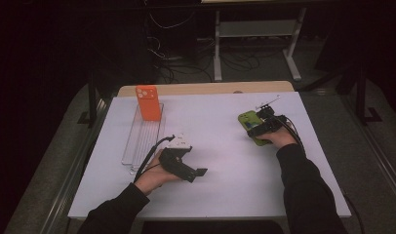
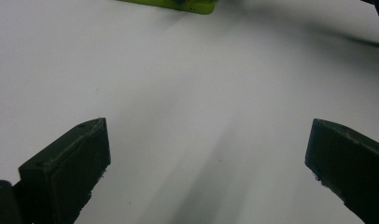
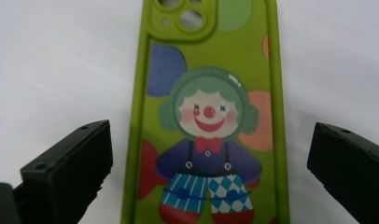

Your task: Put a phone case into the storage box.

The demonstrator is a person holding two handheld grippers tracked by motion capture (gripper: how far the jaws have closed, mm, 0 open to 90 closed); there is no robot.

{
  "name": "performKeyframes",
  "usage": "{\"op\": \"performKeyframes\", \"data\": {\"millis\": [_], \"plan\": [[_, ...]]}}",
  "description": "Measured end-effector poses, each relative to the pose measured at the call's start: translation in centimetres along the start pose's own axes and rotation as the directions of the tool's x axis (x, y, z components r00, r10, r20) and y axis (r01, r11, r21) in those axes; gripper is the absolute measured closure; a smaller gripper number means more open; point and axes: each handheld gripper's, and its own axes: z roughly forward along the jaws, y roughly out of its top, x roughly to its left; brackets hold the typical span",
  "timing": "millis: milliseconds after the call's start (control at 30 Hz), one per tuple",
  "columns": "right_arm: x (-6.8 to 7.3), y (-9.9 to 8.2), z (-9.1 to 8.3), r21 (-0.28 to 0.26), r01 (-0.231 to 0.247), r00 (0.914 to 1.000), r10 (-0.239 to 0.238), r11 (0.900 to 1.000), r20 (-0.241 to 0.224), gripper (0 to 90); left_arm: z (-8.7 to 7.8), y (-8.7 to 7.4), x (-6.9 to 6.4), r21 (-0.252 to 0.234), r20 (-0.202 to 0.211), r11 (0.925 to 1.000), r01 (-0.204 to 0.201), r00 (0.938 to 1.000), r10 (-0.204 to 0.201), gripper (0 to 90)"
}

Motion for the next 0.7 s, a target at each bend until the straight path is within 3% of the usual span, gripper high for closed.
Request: {"op": "performKeyframes", "data": {"millis": [200,267,500,700], "plan": [[-0.09,-0.23,0.33,0.039,0.004,1.0000,-0.005,0.9992,0.003,5.3,-0.06,0.03,-0.10,-0.006,0.000,1.0000,0.001,1.0000,-0.001,0.0],[-0.25,-0.42,0.37,0.031,-0.011,0.9998,0.011,0.9994,-0.017,6.4,-0.05,0.00,-0.11,-0.007,0.000,1.0000,0.003,1.0000,-0.003,0.0],[-0.24,-0.45,0.15,0.032,-0.011,0.9998,0.012,0.9994,-0.017,14.2,-0.03,0.04,-0.12,-0.002,0.001,1.0000,-0.002,1.0000,0.002,0.0],[-0.23,-0.55,0.10,0.024,-0.010,0.9998,0.010,0.9997,-0.015,15.0,0.08,0.05,-0.21,0.001,0.004,1.0000,-0.005,1.0000,0.005,0.0]]}}
